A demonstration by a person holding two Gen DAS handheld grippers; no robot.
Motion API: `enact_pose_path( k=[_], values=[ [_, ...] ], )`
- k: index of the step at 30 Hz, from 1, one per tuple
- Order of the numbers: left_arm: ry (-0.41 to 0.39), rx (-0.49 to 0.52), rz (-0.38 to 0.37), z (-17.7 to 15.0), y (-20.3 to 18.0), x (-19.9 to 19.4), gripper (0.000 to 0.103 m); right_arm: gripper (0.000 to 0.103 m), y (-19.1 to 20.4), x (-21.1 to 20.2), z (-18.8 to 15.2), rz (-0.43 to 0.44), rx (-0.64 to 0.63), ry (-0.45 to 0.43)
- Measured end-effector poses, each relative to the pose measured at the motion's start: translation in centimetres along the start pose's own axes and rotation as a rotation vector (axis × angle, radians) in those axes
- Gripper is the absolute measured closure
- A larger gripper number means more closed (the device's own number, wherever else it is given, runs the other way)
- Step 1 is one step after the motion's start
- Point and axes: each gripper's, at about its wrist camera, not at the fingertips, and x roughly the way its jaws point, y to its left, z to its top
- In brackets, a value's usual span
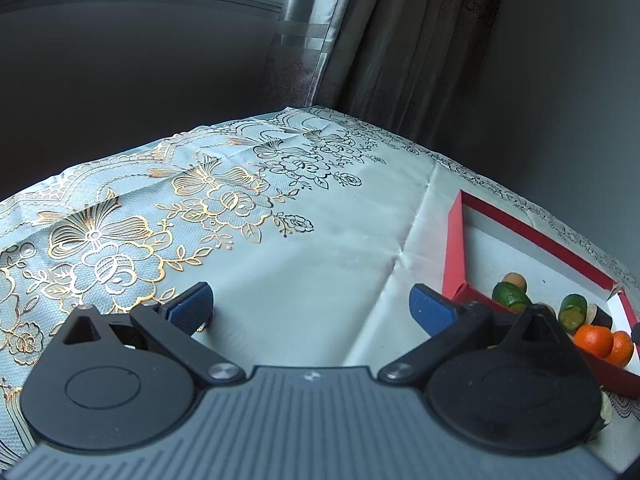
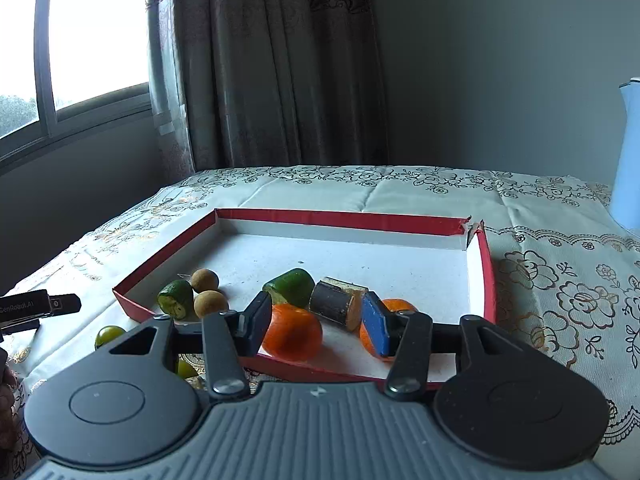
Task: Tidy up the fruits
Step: 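Carry the tangerine into the red box and open the right gripper, then lower the left gripper onto the green round fruit and close it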
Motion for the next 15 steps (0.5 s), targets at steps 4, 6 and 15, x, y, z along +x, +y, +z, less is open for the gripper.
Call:
enact_pose_path(
  k=[4, 6, 15],
  values=[
    [0.001, 0.001, 0.001, 0.0, 0.0, 0.0, 0.0, 0.054, -1.5, -1.4, -0.4, -0.005, 0.042, -0.008],
    [0.0, 0.0, 0.0, 0.0, 0.1, -0.1, 0.0, 0.048, -2.0, -2.6, -0.9, -0.039, 0.04, -0.011],
    [0.007, 0.031, -0.038, -0.1, -0.3, -0.1, 0.0, 0.019, -3.4, -4.6, -4.4, -0.22, 0.007, 0.131]
  ],
)
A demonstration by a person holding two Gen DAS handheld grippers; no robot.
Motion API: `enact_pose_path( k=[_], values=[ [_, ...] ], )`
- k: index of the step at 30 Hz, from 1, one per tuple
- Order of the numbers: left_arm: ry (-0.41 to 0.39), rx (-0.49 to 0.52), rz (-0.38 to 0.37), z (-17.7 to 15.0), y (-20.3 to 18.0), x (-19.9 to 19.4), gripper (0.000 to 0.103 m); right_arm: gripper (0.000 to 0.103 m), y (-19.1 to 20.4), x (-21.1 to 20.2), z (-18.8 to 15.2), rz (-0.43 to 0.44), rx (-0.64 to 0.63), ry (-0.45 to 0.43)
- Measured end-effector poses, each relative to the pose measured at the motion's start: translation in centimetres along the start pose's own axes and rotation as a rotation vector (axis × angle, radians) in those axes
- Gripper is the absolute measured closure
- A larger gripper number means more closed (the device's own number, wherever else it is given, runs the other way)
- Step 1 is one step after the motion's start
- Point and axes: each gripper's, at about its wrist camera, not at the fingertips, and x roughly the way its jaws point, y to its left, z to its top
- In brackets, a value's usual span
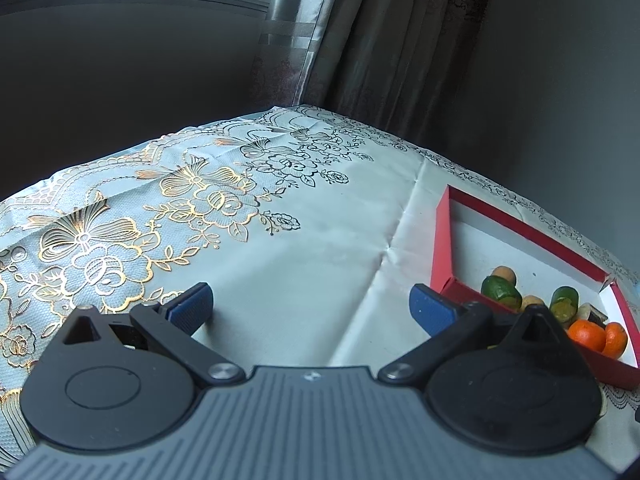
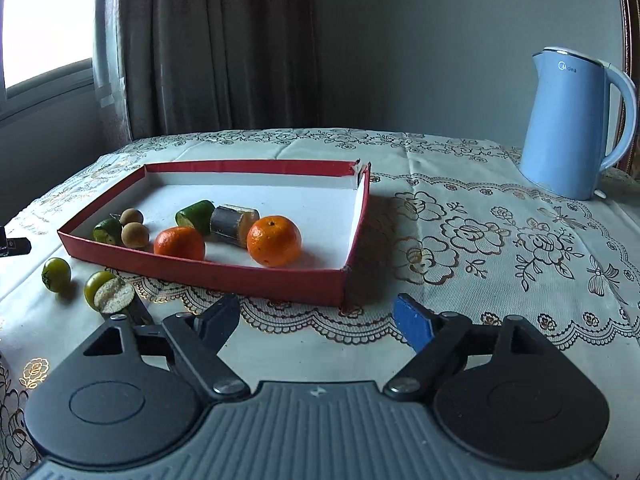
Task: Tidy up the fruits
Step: 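Lower the left gripper onto the green round fruit and close it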
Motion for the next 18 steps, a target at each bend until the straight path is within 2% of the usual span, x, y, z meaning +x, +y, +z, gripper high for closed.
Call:
enact_pose_path(
  k=[4, 8, 18],
  values=[
    [0.004, 0.021, -0.01, -0.1, -0.4, 0.0, 0.0, 0.018, -0.2, 1.1, -1.0, -0.019, 0.016, 0.057],
    [0.008, 0.05, -0.008, -0.1, -0.9, 0.1, 0.0, 0.003, 0.3, 1.3, -1.2, -0.044, -0.006, 0.062],
    [-0.007, 0.201, -0.078, -0.8, -3.7, -1.3, 0.0, 0.0, -0.1, 1.6, -1.1, -0.035, 0.013, 0.077]
  ],
)
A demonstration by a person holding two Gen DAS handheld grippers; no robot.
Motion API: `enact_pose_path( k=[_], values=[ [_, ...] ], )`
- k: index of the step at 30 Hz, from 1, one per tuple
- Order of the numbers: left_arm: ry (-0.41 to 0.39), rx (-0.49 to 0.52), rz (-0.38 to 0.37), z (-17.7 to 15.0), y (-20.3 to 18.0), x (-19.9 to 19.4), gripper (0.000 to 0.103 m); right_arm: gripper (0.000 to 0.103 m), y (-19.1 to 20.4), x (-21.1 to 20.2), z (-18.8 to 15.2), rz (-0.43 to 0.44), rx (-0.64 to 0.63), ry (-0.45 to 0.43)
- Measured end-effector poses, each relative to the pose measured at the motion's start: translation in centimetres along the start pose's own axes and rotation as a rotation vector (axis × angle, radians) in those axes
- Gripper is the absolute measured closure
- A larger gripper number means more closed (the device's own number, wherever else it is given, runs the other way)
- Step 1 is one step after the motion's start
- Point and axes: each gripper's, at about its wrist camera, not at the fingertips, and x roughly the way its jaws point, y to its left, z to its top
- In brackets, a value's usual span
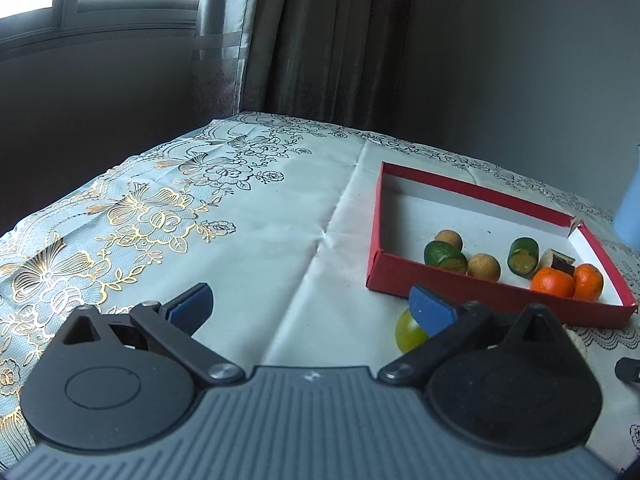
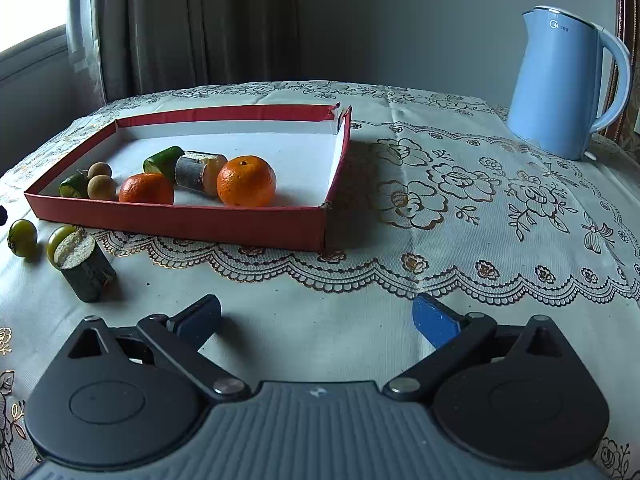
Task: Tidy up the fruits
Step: 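Lower the left gripper onto the green round fruit and close it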
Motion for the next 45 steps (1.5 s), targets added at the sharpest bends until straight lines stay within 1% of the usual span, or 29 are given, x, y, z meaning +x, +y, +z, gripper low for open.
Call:
enact_pose_path(
  k=[3, 6, 11, 14, 16, 18, 19, 20, 23, 27, 30, 32, 33, 35, 38, 41, 45],
  values=[
    [0.009, 0.055, 0.028, -0.2, -1.2, 0.0, 0.0, 0.0, 0.0, 0.0, 0.0, 0.0, 0.0, 0.0],
    [-0.011, 0.106, 0.046, -0.3, -2.3, -0.3, 0.0, 0.0, 0.0, 0.0, 0.0, 0.0, 0.0, 0.0],
    [-0.047, 0.182, -0.003, -0.8, -3.5, -0.7, 0.0, 0.0, 0.0, 0.0, 0.0, 0.0, 0.0, 0.0],
    [-0.041, 0.202, -0.048, -0.9, -4.0, -0.6, 0.0, 0.0, 0.0, 0.0, 0.0, 0.0, 0.0, 0.0],
    [-0.026, 0.206, -0.06, -0.9, -4.2, -0.3, 0.0, 0.0, -0.1, 0.0, 0.0, 0.0, 0.0, 0.0],
    [-0.006, 0.208, -0.072, -0.9, -4.3, 0.1, 0.004, 0.0, 0.0, 0.0, 0.0, 0.0, 0.0, 0.0],
    [0.012, 0.207, -0.08, -0.9, -4.2, 0.4, 0.012, 0.0, -0.1, 0.0, 0.0, 0.0, 0.0, 0.0],
    [0.026, 0.204, -0.093, -0.8, -4.2, 0.6, 0.014, 0.0, 0.0, 0.0, 0.0, 0.0, 0.0, 0.0],
    [0.04, 0.195, -0.127, -0.8, -4.4, 0.9, 0.022, 0.0, -0.1, 0.0, 0.0, 0.001, 0.0, 0.0],
    [0.061, 0.229, -0.15, -1.0, -5.1, 1.1, 0.028, 0.0, 0.0, -0.1, 0.0, 0.0, 0.0, 0.0],
    [0.07, 0.244, -0.163, -1.1, -5.6, 1.3, 0.035, 0.0, 0.0, -0.1, 0.0, 0.001, 0.0, 0.0],
    [0.076, 0.243, -0.175, -1.1, -5.7, 1.3, 0.044, 0.0, 0.0, -0.1, 0.0, 0.001, 0.0, 0.0],
    [0.081, 0.242, -0.186, -1.1, -5.7, 1.4, 0.047, 0.0, 0.0, -0.1, 0.0, 0.001, 0.001, 0.0],
    [0.094, 0.249, -0.204, -1.1, -6.1, 1.5, 0.058, 0.0, 0.0, -0.1, 0.0, 0.001, 0.001, 0.0],
    [0.11, 0.254, -0.233, -1.3, -6.6, 1.6, 0.071, 0.0, -0.1, -0.1, 0.0, 0.001, 0.001, -0.001],
    [0.109, 0.266, -0.227, -1.4, -6.9, 1.5, 0.072, 0.0, -0.1, -0.1, 0.0, 0.001, 0.001, -0.001],
    [0.111, 0.255, -0.215, -1.4, -7.0, 1.5, 0.073, 0.0, -0.1, -0.1, 0.0, 0.001, 0.001, -0.001]
  ],
)
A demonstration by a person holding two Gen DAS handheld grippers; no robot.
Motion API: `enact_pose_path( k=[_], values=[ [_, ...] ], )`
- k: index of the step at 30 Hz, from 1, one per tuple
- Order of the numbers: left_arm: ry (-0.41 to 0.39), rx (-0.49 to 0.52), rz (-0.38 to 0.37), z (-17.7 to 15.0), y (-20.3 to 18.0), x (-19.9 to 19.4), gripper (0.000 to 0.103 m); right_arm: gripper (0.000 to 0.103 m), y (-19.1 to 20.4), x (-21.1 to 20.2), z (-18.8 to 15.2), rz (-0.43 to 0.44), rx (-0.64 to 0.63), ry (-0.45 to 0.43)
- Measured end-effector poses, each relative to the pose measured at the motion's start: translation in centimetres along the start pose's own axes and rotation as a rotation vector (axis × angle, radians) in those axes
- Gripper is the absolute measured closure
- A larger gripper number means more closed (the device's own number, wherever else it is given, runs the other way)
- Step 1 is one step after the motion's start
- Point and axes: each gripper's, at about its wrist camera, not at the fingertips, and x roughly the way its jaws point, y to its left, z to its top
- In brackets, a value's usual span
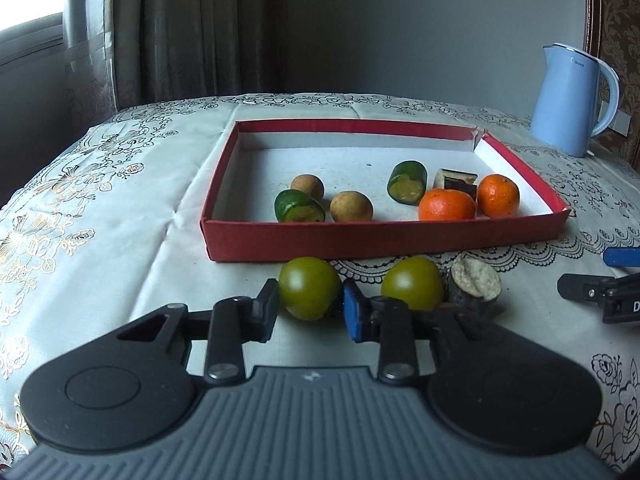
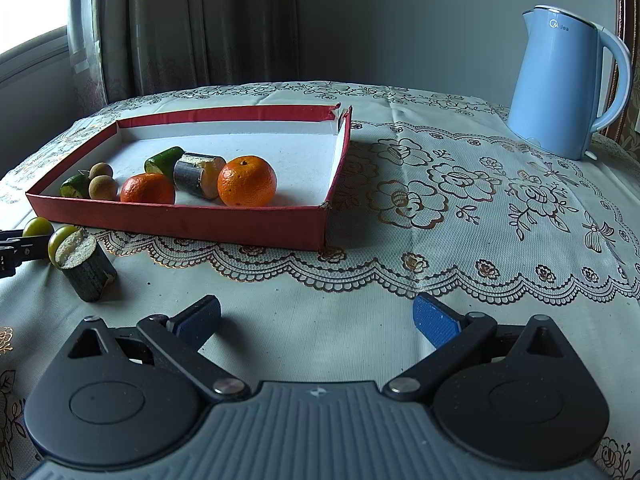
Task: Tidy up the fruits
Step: 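Lower the left gripper onto the green round fruit and close it, then carry the green round fruit into the red box and open the left gripper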
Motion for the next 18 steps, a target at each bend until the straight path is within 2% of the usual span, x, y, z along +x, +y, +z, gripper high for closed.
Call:
enact_pose_path(
  k=[10, 18],
  values=[
    [-0.029, 0.03, 0.124, 0.4, -1.4, -1.0, 0.073, 0.0, 0.0, 0.0, 0.0, 0.0, 0.0, 0.0],
    [-0.058, 0.023, 0.184, 1.3, -1.6, -1.5, 0.073, 0.0, 0.0, 0.0, 0.0, 0.0, 0.0, 0.0]
  ],
)
